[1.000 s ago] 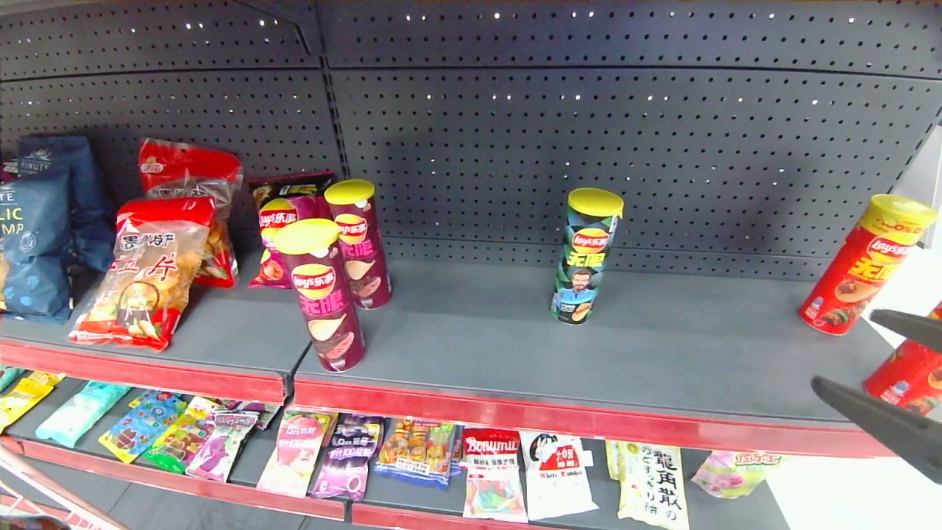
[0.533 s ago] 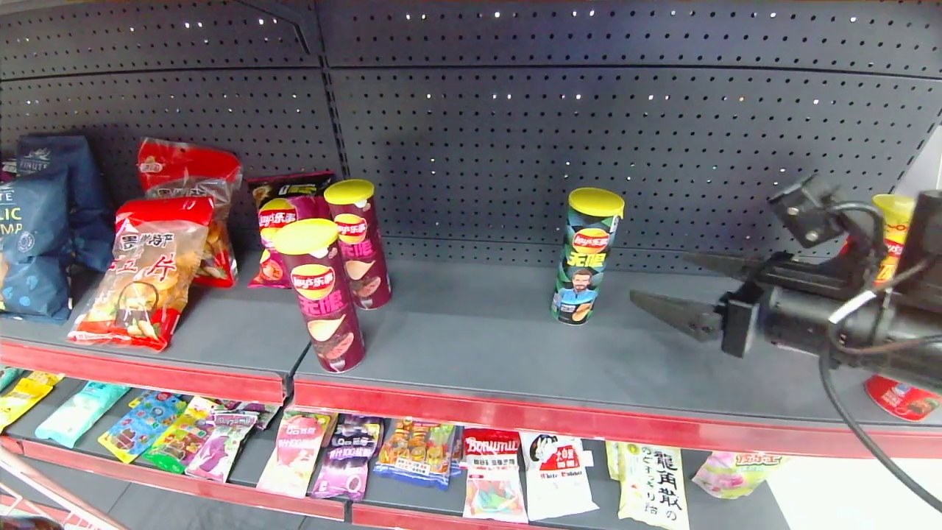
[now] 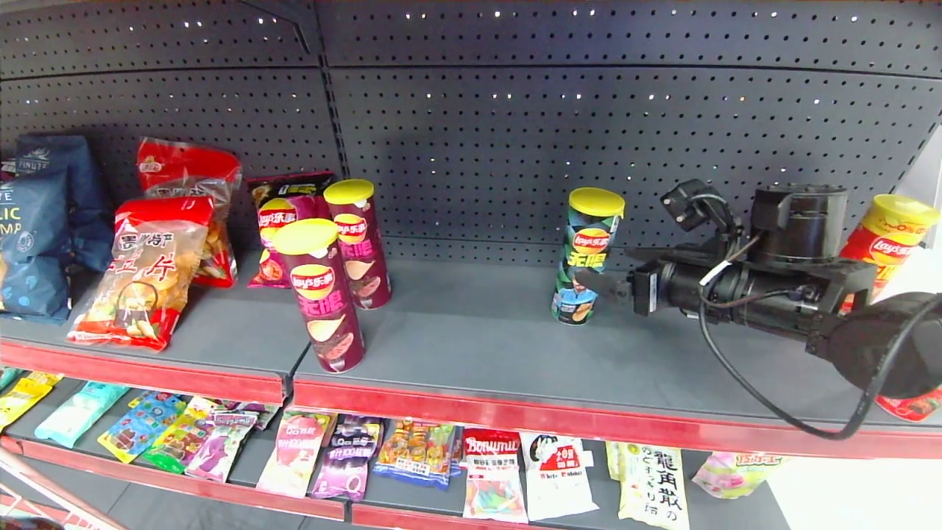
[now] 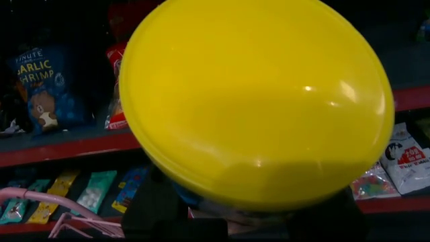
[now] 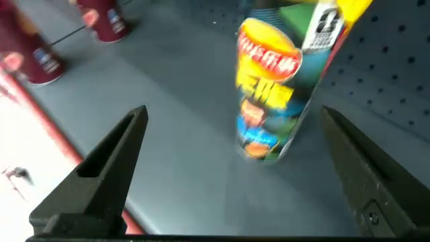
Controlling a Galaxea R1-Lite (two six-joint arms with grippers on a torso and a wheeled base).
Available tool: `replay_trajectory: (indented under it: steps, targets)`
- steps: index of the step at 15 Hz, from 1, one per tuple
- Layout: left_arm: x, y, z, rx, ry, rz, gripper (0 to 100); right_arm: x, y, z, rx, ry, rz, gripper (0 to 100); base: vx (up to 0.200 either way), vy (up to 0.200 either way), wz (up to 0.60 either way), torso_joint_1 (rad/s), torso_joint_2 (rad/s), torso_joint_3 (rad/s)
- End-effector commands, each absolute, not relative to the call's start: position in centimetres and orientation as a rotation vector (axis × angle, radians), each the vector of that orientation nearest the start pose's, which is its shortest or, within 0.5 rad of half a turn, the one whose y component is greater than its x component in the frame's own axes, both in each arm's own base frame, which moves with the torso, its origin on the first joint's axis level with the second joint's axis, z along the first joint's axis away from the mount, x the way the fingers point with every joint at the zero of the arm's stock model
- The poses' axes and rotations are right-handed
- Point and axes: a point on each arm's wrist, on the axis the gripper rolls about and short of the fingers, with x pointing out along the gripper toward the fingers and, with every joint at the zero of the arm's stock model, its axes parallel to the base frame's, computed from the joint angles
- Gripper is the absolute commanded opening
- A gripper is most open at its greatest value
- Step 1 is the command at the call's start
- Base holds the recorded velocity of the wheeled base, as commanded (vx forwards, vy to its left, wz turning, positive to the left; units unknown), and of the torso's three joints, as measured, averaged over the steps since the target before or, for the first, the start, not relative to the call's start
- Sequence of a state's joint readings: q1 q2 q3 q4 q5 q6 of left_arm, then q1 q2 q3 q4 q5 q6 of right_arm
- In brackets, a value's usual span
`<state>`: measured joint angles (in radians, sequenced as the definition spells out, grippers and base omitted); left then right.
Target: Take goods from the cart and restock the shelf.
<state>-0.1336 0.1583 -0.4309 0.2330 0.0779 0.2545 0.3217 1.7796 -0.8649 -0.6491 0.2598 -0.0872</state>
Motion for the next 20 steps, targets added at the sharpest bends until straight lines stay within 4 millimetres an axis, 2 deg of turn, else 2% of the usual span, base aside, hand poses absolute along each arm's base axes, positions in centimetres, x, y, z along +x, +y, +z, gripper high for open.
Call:
replay_trajectory:
  steps: [1, 8, 19, 20]
  targets:
    - [-4.5, 0.8, 17.0, 0.251, -0.042, -0.050, 0, 33.2, 11.3, 16.6, -0.090, 0.251, 0.577, 100, 0.000, 0.000, 0.00, 0.000, 0.00, 0.000]
    - [-4.2, 0.7, 17.2, 0.252, -0.027, -0.052, 0, 37.0, 11.3, 16.2, -0.088, 0.218, 0.552, 100, 0.000, 0.000, 0.00, 0.000, 0.00, 0.000]
    - [-3.7, 0.7, 17.2, 0.256, 0.002, -0.059, 0, 39.9, 12.0, 15.1, -0.088, 0.207, 0.551, 100, 0.000, 0.000, 0.00, 0.000, 0.00, 0.000]
    - [-3.7, 0.7, 17.2, 0.256, 0.003, -0.059, 0, 40.0, 12.0, 15.2, -0.089, 0.199, 0.549, 0, 0.000, 0.000, 0.00, 0.000, 0.00, 0.000]
